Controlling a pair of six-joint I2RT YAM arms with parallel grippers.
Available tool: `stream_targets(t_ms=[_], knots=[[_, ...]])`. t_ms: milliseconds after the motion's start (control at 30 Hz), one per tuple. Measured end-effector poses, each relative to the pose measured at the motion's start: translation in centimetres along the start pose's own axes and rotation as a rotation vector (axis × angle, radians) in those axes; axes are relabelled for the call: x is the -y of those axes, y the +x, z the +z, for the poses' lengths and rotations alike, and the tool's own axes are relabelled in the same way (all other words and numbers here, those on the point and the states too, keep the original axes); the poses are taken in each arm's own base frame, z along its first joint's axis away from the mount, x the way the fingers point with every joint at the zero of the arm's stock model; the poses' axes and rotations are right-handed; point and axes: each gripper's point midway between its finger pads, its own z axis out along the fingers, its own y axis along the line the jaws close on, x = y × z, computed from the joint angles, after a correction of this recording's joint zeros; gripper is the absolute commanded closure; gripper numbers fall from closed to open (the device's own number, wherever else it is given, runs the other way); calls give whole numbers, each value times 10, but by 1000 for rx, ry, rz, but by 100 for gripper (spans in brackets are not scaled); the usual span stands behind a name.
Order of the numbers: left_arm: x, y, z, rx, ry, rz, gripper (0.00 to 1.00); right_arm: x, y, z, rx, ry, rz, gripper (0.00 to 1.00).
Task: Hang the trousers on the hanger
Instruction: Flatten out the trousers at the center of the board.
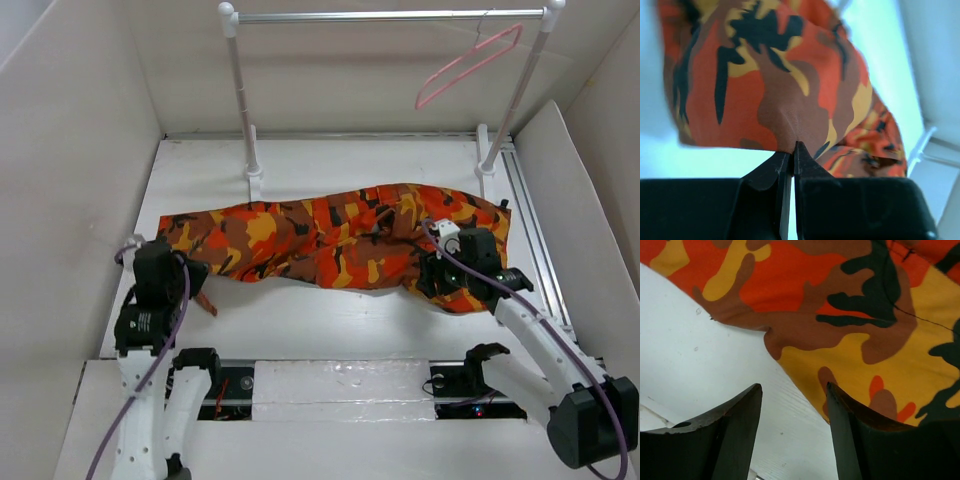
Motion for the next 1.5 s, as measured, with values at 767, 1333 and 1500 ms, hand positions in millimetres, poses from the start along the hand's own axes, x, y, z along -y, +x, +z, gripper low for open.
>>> stream_targets(t_ms=[767, 1333, 1500], knots=[[75, -54, 6, 2, 7, 144, 100, 27, -51, -28, 116, 79, 35, 28], [91, -32, 116, -194, 50, 217, 100, 202, 56, -53, -41, 617, 720, 25], [85, -20, 119, -235, 69, 228, 100, 228, 70, -27, -107, 564, 837, 27]])
